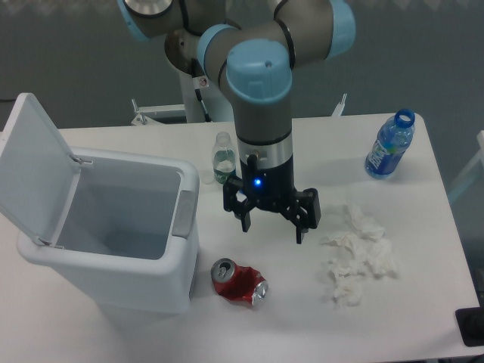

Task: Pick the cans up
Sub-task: 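Move the gripper down over the crushed red can, then close the gripper on the crushed red can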

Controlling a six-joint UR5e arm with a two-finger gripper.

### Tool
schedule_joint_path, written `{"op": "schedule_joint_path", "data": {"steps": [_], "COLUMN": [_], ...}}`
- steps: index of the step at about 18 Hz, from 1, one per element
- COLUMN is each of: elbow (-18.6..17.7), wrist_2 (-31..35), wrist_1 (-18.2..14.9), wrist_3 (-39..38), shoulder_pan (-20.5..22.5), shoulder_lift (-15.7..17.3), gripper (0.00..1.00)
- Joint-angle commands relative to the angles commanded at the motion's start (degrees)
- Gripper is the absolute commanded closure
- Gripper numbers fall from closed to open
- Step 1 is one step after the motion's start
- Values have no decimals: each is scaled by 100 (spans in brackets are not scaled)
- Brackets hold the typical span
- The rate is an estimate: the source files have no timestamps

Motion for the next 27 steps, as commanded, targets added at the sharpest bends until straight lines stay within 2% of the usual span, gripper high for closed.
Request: {"op": "schedule_joint_path", "data": {"steps": [5, 11, 15, 25, 27], "elbow": [0, 9, 53, 8, 9], "wrist_2": [26, 26, 0, -9, -18], "wrist_1": [-9, 9, 9, 0, 0], "wrist_3": [-35, -754, -2010, -3742, -4295], "shoulder_pan": [-9, -9, -9, -9, -26], "shoulder_lift": [-141, -430, -580, -800, -809], "gripper": [0, 0, 0, 0, 0]}}
